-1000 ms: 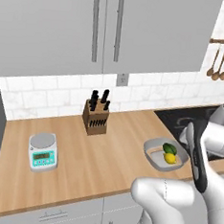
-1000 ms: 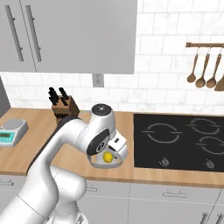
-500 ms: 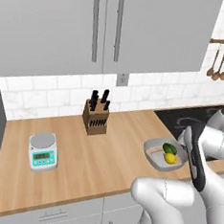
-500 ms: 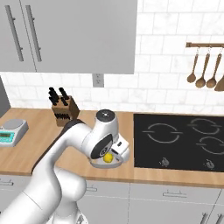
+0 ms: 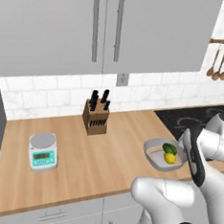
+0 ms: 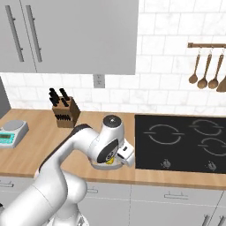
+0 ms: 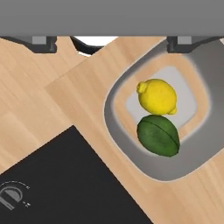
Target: Take the meat container that has the steak and place it on the second highest rack of the freezer. Then take the vegetable container that has the avocado and lemon and place it on the highest rack of the freezer.
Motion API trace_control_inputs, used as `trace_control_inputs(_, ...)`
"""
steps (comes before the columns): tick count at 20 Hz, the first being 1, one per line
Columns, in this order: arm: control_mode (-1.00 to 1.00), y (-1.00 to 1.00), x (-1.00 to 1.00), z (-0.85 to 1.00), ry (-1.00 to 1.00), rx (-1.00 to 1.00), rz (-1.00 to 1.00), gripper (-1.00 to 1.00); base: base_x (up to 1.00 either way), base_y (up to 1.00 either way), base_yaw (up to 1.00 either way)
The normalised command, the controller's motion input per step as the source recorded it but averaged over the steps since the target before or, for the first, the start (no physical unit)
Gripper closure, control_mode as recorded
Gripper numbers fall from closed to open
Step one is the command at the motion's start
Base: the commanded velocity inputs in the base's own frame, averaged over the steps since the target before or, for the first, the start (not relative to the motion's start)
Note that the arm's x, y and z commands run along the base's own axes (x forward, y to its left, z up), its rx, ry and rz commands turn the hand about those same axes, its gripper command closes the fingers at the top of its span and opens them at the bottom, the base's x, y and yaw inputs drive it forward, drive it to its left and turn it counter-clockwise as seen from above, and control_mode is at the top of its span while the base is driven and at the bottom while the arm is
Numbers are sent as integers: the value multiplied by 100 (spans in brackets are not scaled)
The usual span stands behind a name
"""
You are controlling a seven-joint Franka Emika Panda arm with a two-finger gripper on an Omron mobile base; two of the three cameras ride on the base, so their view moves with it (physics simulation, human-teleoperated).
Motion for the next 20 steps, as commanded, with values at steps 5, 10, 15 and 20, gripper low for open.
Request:
trace_control_inputs(5, -100, -2, 11, -30, 0, 0, -1, -100, 0, 0, 0)
trace_control_inputs(10, -100, 0, 18, -23, 0, 0, 0, -100, 0, 0, 0)
trace_control_inputs(15, -100, -1, 11, -12, 0, 1, 0, -100, 0, 0, 0)
trace_control_inputs(20, -100, 0, 9, -17, 0, 0, 0, -100, 0, 0, 0)
